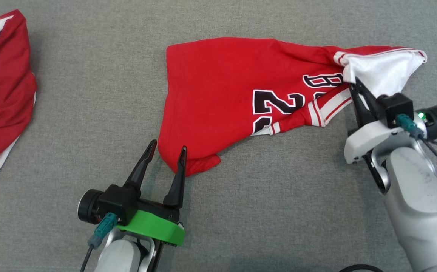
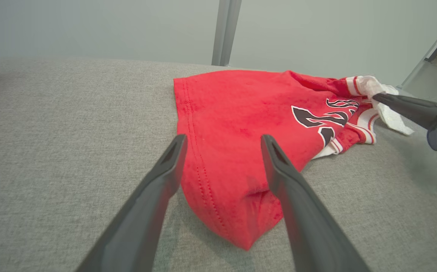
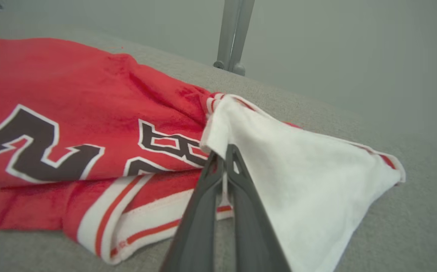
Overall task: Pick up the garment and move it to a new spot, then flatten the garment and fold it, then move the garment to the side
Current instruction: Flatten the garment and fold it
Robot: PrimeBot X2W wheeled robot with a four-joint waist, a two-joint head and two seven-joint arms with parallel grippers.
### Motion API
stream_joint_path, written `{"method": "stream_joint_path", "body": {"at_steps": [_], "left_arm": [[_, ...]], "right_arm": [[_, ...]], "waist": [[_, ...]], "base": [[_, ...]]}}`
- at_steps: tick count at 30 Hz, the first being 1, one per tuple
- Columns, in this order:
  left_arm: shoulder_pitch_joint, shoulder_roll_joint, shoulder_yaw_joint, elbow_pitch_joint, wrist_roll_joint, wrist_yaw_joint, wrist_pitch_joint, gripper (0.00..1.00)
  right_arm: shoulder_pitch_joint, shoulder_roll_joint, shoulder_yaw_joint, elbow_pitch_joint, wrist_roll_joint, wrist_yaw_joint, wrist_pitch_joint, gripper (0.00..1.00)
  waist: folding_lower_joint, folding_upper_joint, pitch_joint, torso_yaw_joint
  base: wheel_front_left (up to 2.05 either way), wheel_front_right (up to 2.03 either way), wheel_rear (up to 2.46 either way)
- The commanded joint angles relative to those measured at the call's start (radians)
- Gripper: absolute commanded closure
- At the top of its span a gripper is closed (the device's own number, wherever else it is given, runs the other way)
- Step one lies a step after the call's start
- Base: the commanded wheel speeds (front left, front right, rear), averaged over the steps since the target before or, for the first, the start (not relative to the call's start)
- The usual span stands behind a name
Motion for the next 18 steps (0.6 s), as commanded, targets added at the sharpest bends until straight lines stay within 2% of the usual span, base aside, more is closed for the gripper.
{"method": "stream_joint_path", "body": {"at_steps": [1,4,7,11,14,15,16,18], "left_arm": [[-0.005,0.003,-0.001,-0.001,0.0,0.002,-0.001,0.0],[-0.013,0.003,-0.008,-0.006,-0.004,0.001,-0.001,0.0],[-0.032,0.003,-0.039,-0.007,-0.014,-0.003,-0.001,0.0],[-0.041,0.003,-0.089,-0.008,-0.041,0.0,-0.001,0.0],[-0.03,0.003,-0.115,-0.005,-0.051,0.006,-0.001,0.0],[-0.019,0.003,-0.121,-0.003,-0.055,0.009,-0.001,0.0],[-0.009,0.003,-0.123,0.0,-0.058,0.013,-0.001,0.0],[0.005,0.002,-0.123,0.006,-0.06,0.018,-0.001,0.0]], "right_arm": [[-0.025,-0.01,-0.007,-0.03,0.01,-0.002,-0.003,1.0],[-0.071,-0.041,-0.031,-0.095,0.015,-0.002,-0.003,1.0],[-0.174,-0.097,-0.029,-0.09,-0.014,-0.001,-0.003,1.0],[-0.33,-0.172,-0.01,0.003,-0.06,-0.002,-0.003,1.0],[-0.44,-0.193,-0.025,0.096,-0.08,-0.002,-0.003,1.0],[-0.453,-0.191,-0.031,0.136,-0.103,-0.001,-0.002,0.6],[-0.477,-0.186,-0.045,0.169,-0.111,-0.002,-0.001,0.0],[-0.528,-0.179,-0.071,0.211,-0.132,-0.002,-0.002,0.0]], "waist": [[-0.0001,-0.0001,0.002,0.003],[-0.0001,-0.0001,0.014,0.023],[-0.0001,-0.0001,0.033,0.079],[-0.0001,-0.0001,0.059,0.187],[-0.0001,-0.0001,0.07,0.249],[-0.0001,-0.0001,0.07,0.263],[-0.0001,-0.0001,0.07,0.272],[-0.0001,-0.0001,0.07,0.282]], "base": [[0.0,0.0,0.0],[0.0,0.0,0.0],[0.0,0.0,0.0],[0.0,0.0,0.0],[0.0,0.0,0.0],[0.0,0.0,0.0],[0.0,0.0,0.0],[0.0,0.0,0.0]]}}
